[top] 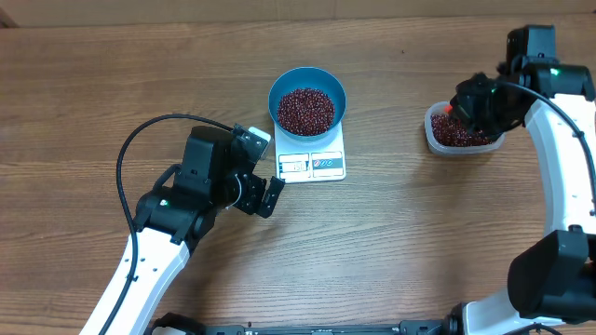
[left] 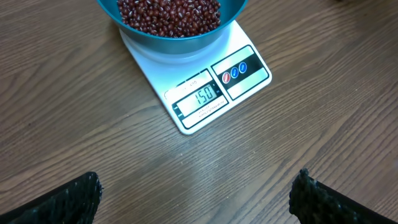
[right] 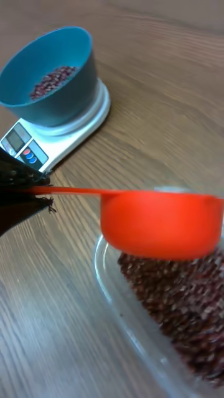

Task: Scoop item into bowl and weigh 150g on scale
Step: 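Lower the red scoop into the bean tub with the right gripper, then release the scoop in the tub and pull the right gripper back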

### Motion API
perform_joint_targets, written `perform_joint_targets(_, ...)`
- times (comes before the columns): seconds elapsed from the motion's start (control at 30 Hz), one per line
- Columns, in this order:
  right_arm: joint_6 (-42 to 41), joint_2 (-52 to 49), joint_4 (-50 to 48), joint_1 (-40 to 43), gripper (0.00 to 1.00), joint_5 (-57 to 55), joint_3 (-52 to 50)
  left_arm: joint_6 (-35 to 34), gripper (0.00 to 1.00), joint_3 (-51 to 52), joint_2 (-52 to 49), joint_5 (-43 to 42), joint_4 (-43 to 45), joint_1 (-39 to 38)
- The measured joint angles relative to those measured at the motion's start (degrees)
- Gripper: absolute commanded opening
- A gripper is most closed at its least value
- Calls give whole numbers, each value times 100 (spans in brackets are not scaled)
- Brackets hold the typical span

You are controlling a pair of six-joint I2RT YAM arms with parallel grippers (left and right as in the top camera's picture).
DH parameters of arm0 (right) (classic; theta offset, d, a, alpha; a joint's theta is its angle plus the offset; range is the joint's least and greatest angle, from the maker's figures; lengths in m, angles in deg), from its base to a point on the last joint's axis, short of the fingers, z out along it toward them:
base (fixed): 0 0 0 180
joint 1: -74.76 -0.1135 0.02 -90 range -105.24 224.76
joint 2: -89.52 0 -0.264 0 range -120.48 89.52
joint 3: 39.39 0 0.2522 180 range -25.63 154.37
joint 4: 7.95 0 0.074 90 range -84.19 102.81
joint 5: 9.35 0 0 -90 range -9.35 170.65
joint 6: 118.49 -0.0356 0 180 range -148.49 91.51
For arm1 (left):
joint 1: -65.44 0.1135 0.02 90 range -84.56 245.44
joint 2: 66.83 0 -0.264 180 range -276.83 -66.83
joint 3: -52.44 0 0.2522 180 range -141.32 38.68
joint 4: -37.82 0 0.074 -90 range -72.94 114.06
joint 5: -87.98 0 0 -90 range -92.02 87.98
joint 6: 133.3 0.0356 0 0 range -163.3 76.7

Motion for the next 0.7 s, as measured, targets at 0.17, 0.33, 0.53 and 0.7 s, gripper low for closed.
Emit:
perform_joint_targets(0.17,-234,0,-542,337,4,356,-575,0,99,0,0,0,2,0)
perform_joint_targets(0.33,-345,0,-966,573,31,590,-918,0,99,0,0,0,2,0)
perform_joint_targets(0.53,-321,0,-1113,608,41,691,-1014,0,99,0,0,0,0,0)
perform_joint_targets(0.7,-321,0,-1121,608,47,710,-1014,0,100,0,0,0,0,0)
